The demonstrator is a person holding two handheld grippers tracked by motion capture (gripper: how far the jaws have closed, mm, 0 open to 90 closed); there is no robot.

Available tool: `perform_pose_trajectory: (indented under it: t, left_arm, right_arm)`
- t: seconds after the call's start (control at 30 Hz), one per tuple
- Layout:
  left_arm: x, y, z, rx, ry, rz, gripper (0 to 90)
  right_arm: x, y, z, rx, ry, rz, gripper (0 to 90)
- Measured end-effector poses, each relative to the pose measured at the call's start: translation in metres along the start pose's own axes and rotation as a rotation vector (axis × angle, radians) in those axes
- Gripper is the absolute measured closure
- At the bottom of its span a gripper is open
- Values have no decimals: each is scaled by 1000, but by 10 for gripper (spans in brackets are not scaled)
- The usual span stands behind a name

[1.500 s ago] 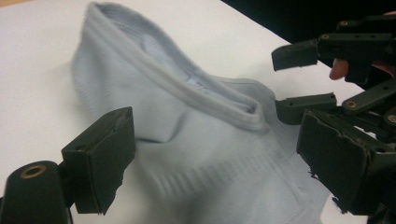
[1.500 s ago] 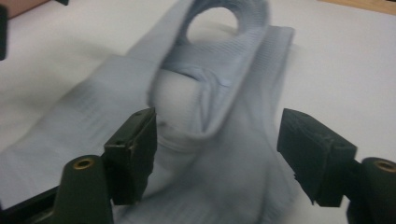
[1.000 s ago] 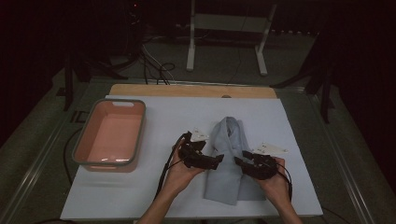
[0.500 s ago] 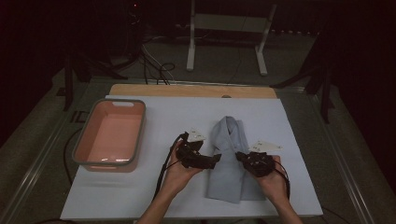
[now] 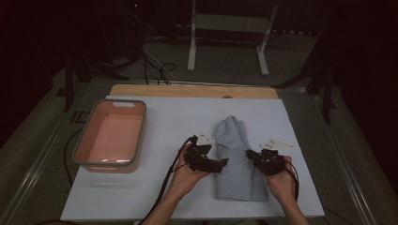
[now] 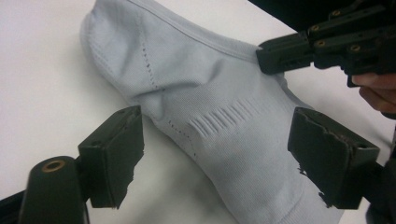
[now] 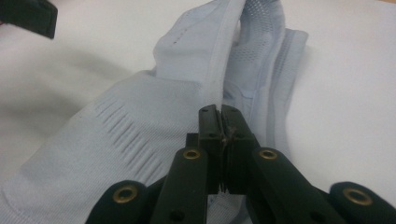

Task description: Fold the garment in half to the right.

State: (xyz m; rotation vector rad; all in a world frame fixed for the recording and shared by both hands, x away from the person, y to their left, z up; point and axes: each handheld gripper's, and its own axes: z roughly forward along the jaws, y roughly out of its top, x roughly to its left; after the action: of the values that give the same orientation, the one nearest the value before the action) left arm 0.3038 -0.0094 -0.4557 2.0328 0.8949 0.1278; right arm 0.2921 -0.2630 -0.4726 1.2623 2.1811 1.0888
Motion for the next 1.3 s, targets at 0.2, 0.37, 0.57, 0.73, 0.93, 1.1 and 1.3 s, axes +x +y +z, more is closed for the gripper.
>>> perform_pose_trajectory:
  t: [0.2,0.37,0.57,0.73,0.93,1.1,1.3]
  left_arm:
    - [-4,1,6,10,-1,10,223]
    - [-7,3,11,16,3,24,238]
    - [-11,4,16,22,-4,34,263]
    - [-12,5,21,32,-5,42,279]
    - [-18,6,29,53,-13,68,317]
    - [-24,7,37,70,-24,98,377]
    - [-33,7,47,91,-42,135,445]
  right_arm:
    - [-5,-1,-5,-8,-7,14,880]
    - [-6,-2,-7,-9,-15,17,880]
    - [-8,-3,-11,-11,-25,17,880]
    - [-9,-3,-13,-15,-30,21,880]
    - [-13,-4,-17,-24,-31,33,880]
    - [-16,-4,-20,-28,-35,46,879]
    - [-20,-4,-23,-31,-37,48,878]
